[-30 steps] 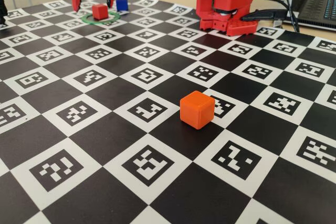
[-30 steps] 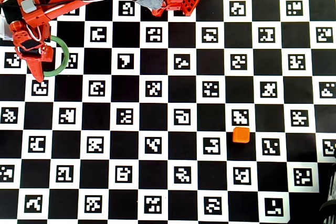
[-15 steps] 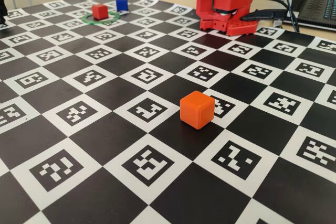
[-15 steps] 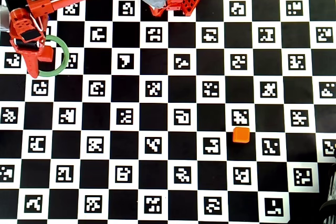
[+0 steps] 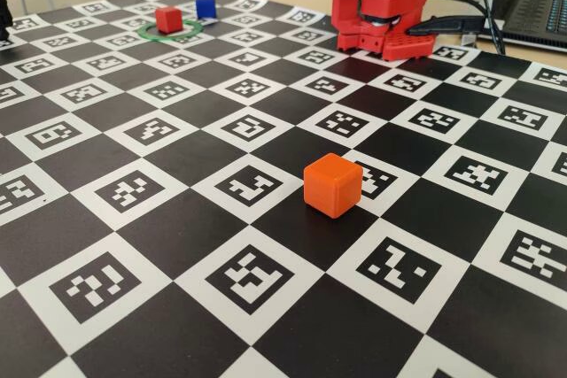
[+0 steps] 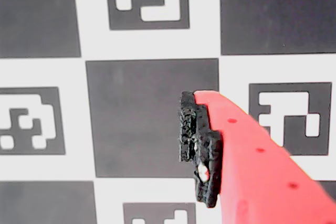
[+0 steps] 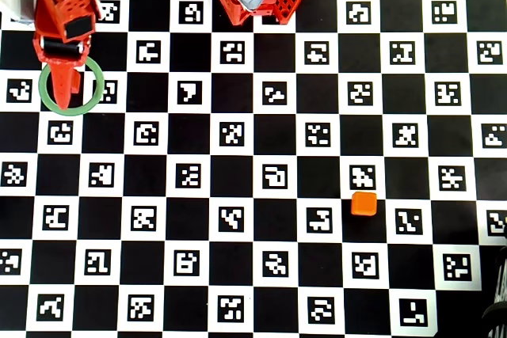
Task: Grab the red cube then put it in the green circle then put the blue cube on top and finally the orange cube on top
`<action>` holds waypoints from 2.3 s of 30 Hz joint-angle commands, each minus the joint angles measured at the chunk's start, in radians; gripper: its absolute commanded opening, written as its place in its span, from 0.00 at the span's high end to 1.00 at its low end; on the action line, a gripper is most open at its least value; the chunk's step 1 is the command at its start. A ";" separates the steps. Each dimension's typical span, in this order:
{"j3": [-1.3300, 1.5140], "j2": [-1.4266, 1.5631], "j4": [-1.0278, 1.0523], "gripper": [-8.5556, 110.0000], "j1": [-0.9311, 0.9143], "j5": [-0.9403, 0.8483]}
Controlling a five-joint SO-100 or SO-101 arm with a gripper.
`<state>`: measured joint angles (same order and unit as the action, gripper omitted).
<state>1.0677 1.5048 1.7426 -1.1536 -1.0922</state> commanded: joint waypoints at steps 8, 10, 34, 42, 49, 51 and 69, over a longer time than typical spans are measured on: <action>0.034 0.080 0.097 0.48 -0.150 -0.124; 0.037 0.069 0.097 0.48 -0.178 -0.150; -0.020 -0.198 0.012 0.48 -0.377 -0.413; 0.011 -0.298 -0.092 0.48 -0.379 -0.390; 0.032 -0.353 -0.163 0.48 -0.385 -0.383; 0.032 -0.371 -0.173 0.48 -0.387 -0.379; -0.084 -0.569 -0.256 0.48 -0.419 -0.301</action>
<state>1.0753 0.9035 1.4941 -1.5585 -1.4051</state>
